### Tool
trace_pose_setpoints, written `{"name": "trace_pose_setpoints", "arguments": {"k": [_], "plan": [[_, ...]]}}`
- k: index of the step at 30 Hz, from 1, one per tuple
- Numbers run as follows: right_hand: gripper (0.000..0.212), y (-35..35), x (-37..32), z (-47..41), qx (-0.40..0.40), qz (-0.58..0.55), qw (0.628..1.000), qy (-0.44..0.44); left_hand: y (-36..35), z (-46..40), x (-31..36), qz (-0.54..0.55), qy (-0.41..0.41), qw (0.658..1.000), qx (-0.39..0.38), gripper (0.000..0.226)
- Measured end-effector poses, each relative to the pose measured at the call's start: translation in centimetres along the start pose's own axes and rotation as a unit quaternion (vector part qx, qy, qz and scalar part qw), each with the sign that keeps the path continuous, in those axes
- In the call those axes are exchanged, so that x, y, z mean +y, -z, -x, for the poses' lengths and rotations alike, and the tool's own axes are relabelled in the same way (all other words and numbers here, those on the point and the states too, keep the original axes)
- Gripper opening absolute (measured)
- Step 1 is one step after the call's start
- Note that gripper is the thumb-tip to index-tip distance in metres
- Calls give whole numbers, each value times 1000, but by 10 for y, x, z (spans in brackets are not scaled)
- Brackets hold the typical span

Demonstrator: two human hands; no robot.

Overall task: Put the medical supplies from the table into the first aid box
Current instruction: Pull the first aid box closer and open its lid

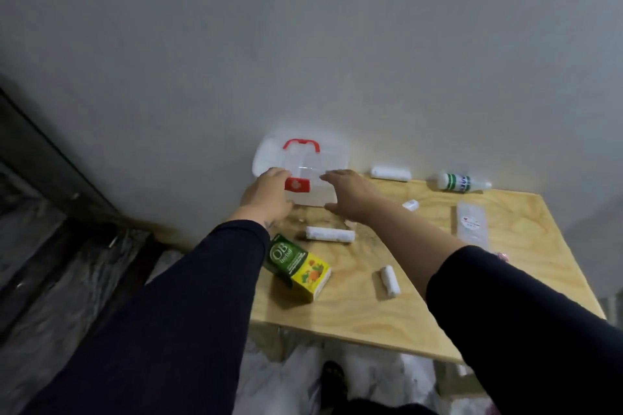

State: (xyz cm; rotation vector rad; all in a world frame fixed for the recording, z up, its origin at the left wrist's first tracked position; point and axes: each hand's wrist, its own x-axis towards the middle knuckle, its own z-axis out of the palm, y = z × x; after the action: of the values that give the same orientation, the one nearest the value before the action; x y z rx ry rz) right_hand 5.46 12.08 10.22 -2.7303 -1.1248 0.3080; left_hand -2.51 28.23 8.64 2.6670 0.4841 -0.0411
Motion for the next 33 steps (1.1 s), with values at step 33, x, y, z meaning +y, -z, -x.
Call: {"name": "trace_pose_setpoints", "arguments": {"k": [33], "plan": [[39,-75,-39,-52,248,213,945,-11,13,-71,-84,-118,-243,961,51,68]]}}
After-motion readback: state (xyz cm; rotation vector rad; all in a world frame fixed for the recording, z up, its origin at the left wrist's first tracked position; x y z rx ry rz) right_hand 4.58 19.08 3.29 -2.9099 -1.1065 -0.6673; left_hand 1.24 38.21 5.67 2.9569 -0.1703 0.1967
